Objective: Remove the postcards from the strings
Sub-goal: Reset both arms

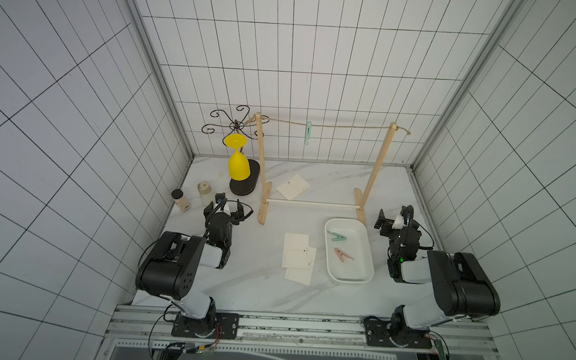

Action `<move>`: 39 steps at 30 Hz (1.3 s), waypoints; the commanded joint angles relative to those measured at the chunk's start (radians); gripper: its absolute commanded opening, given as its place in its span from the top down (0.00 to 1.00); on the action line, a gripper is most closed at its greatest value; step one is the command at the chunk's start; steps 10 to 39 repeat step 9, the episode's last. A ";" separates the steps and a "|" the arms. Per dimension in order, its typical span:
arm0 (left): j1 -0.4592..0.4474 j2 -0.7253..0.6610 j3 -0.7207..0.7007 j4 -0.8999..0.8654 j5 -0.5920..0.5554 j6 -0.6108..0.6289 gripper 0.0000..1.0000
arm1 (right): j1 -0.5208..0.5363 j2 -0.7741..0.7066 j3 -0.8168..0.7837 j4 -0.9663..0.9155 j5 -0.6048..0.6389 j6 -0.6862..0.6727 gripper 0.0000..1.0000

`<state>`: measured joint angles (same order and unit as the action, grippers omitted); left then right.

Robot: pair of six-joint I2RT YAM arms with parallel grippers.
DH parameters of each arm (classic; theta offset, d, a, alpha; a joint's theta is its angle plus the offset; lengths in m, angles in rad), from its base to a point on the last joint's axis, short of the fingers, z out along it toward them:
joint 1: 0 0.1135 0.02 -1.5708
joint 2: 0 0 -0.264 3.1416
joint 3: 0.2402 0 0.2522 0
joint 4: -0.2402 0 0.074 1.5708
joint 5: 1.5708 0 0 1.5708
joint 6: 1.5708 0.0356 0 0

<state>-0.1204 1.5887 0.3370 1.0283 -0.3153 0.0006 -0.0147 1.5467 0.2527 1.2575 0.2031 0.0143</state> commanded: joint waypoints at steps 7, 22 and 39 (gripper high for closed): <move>0.004 -0.008 0.011 0.002 0.007 0.009 0.03 | -0.003 -0.001 -0.012 0.030 -0.013 0.007 0.00; 0.004 -0.007 0.011 0.002 0.008 0.009 0.03 | -0.002 -0.002 -0.015 0.036 -0.011 0.004 0.00; 0.004 -0.007 0.011 0.002 0.008 0.009 0.03 | -0.002 -0.002 -0.015 0.036 -0.011 0.004 0.00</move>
